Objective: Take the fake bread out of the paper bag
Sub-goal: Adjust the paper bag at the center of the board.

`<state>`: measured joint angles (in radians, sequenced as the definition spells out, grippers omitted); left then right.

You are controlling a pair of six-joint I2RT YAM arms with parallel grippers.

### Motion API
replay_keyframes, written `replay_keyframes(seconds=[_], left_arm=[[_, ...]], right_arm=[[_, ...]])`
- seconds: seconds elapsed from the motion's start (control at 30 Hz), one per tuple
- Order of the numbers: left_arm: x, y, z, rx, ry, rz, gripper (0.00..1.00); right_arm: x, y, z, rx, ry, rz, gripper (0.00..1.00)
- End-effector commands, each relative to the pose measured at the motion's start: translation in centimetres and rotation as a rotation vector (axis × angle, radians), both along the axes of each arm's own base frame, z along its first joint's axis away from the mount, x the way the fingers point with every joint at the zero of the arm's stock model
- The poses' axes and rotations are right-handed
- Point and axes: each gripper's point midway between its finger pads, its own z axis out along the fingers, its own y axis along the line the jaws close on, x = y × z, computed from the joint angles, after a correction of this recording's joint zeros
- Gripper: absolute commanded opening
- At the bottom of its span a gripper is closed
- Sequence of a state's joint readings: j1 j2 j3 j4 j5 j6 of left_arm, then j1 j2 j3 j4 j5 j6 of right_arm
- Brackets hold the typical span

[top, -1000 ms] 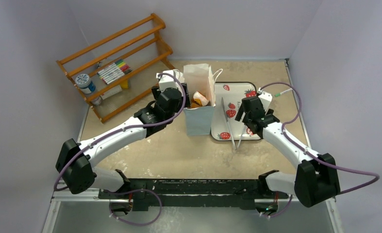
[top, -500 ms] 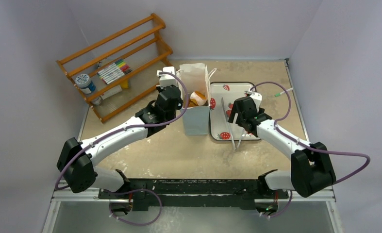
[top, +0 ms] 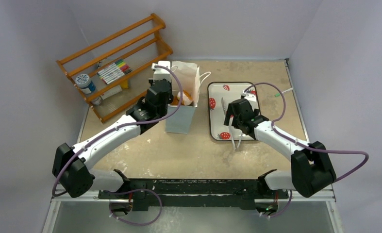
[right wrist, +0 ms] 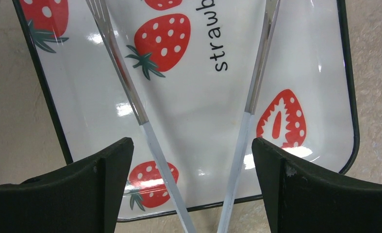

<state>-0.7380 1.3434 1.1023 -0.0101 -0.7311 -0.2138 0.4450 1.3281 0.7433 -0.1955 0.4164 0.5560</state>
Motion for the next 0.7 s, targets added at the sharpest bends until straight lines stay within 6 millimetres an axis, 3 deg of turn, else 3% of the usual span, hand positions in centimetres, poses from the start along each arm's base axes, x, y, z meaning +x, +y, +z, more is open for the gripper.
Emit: replay_keyframes(seconds=[0.0, 0.17, 0.37, 0.67], left_arm=[[-0.6, 2.9, 5.9, -0.025, -0.126, 0.004, 0.0], [-0.8, 4.2, 7.2, 0.023, -0.14, -0.035, 0.0], [-1.2, 3.0, 4.8, 0.017, -0.084, -0.115, 0.0], [-3.5, 3.9, 0.6, -0.016, -0.036, -0.134, 0.0]], right_arm=[[0.1, 0.3, 0.4, -0.005, -0.004, 0.012, 0.94], [-0.1, 0.5, -0.2, -0.02, 0.022, 0.015, 0.94], [-0.5, 0.6, -0.9, -0.044, 0.072, 0.002, 0.94], [-1.2, 0.1, -3.0, -0.084, 0.155, -0.057, 0.95]])
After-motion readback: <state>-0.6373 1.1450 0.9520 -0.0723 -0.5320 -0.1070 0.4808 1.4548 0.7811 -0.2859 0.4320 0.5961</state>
